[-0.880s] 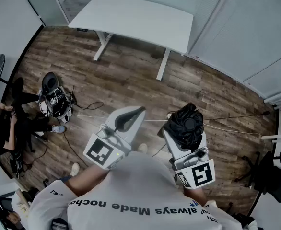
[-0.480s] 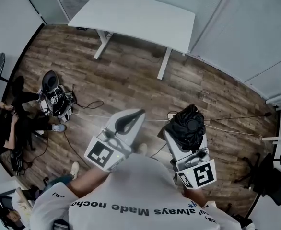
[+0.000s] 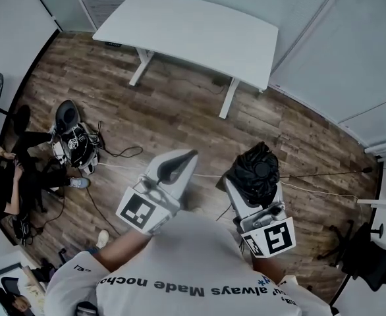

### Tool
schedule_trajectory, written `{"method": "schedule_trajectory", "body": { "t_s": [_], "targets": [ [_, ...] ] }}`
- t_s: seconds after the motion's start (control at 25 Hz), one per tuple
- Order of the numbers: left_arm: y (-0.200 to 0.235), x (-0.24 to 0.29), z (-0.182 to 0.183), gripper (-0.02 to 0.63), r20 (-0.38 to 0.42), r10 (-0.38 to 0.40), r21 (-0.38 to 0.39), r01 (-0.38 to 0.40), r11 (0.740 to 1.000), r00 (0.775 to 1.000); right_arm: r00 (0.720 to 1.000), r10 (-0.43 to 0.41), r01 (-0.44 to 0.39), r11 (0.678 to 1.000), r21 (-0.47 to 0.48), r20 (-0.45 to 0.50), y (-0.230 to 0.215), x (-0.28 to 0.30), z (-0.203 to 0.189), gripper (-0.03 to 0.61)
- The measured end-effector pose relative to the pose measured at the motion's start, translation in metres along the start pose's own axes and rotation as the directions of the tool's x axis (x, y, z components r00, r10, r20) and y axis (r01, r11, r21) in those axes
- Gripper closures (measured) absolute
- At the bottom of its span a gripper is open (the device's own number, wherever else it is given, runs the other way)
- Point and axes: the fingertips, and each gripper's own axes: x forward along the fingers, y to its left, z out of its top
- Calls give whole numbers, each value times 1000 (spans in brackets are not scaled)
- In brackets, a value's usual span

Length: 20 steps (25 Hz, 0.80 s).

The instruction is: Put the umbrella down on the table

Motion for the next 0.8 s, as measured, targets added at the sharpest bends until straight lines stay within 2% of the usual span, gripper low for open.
{"method": "schedule_trajectory", "body": {
  "t_s": [0.2, 0.4, 0.8],
  "targets": [
    [86, 27, 19, 611, 20, 3, 14, -3, 1000, 1000, 1000, -12, 12, 1000, -11, -2, -26, 85, 10, 321],
    [151, 44, 20, 612, 6, 7, 12, -7, 1000, 1000, 1000, -11, 11, 1000, -15, 2, -41, 152, 11, 321],
    [203, 102, 22, 612, -1, -8, 13, 8, 1000, 1000, 1000, -20, 20, 1000, 6, -3, -92, 209, 11, 321]
  ]
}}
